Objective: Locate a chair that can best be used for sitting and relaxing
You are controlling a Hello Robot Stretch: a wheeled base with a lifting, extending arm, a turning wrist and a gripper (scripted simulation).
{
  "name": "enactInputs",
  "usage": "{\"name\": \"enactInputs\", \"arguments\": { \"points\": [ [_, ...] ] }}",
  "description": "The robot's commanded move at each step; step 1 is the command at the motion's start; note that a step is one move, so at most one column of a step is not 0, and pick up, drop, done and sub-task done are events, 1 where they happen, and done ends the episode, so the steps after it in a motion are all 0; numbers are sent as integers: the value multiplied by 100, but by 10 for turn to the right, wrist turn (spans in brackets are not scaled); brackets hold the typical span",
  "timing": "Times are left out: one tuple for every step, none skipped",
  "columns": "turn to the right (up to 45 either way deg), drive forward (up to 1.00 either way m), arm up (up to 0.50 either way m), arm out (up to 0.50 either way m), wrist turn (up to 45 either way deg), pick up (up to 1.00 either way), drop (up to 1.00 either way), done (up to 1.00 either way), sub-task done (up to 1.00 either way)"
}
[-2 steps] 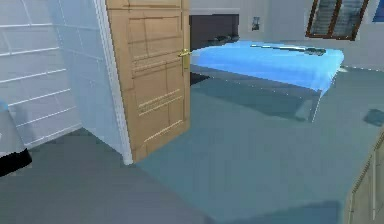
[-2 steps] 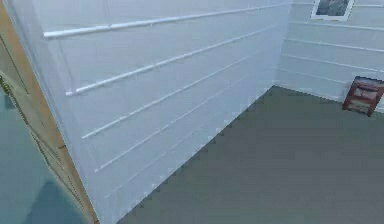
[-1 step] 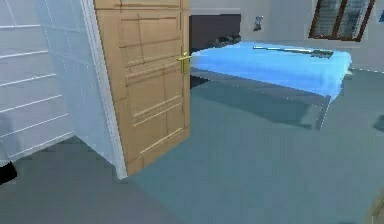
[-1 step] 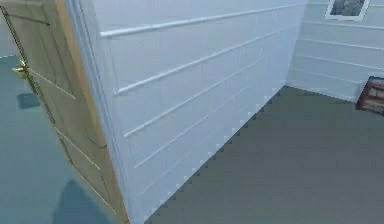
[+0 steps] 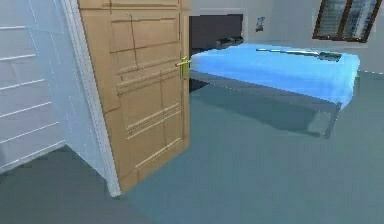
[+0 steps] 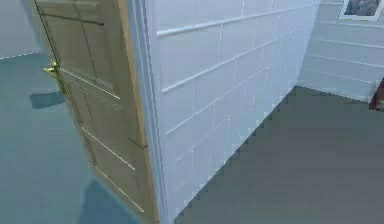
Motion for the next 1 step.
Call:
{"name": "enactInputs", "arguments": {
  "points": [
    [330,0,0,0,0,0,0,0,0]
  ]
}}
